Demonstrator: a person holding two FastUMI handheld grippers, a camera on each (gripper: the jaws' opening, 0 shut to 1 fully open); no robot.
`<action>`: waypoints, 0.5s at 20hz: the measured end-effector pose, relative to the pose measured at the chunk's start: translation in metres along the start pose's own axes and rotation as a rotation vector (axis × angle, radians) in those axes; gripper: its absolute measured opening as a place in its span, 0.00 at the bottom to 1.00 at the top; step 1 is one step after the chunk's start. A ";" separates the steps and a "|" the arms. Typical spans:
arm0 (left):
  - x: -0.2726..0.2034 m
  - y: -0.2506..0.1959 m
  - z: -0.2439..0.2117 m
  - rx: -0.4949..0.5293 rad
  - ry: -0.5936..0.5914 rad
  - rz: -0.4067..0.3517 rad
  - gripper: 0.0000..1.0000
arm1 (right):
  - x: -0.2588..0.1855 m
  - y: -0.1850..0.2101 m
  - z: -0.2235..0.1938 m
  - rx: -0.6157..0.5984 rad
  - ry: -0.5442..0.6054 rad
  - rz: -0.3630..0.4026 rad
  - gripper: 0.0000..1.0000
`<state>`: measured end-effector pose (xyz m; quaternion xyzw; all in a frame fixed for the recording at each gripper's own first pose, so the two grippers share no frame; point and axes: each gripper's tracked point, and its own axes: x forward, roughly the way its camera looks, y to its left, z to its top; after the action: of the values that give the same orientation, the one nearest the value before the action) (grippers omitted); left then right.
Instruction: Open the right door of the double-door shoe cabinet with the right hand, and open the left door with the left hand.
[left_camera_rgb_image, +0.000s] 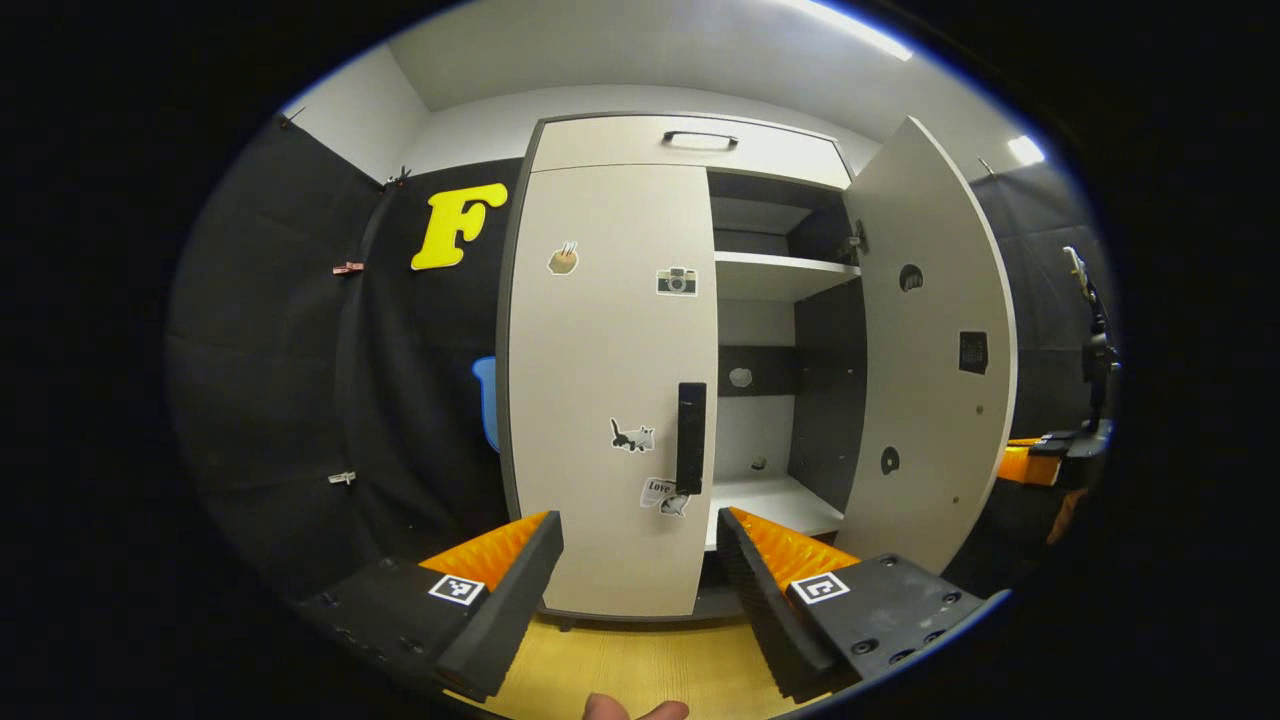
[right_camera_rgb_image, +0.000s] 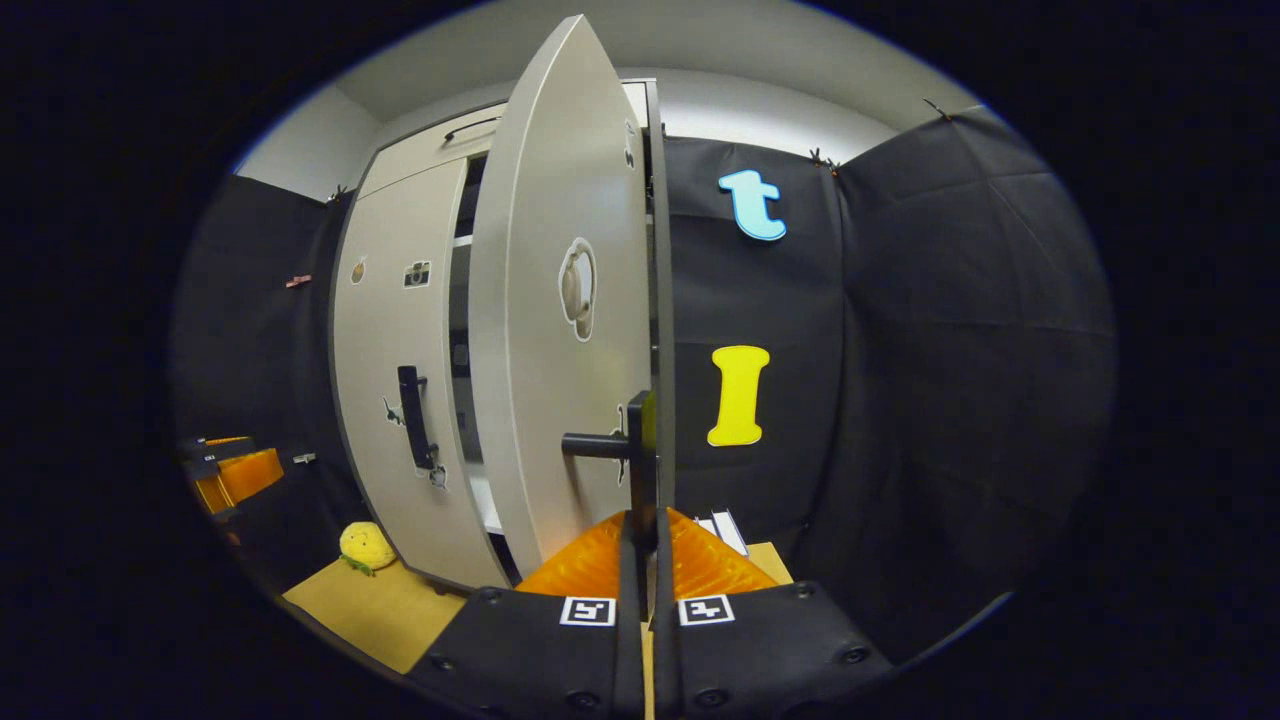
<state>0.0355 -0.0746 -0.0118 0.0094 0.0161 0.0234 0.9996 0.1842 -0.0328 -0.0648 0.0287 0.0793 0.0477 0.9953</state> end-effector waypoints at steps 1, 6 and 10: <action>0.000 -0.001 0.000 0.001 0.000 0.000 0.95 | 0.000 -0.003 0.001 0.002 -0.002 -0.012 0.08; 0.005 -0.006 0.002 0.008 0.003 -0.002 0.95 | 0.001 -0.002 0.000 0.063 0.005 0.009 0.05; 0.009 -0.013 0.003 0.013 0.007 -0.009 0.95 | -0.001 -0.006 0.000 0.059 0.005 0.012 0.05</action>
<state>0.0447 -0.0874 -0.0095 0.0157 0.0200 0.0187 0.9995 0.1842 -0.0390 -0.0653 0.0581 0.0830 0.0514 0.9935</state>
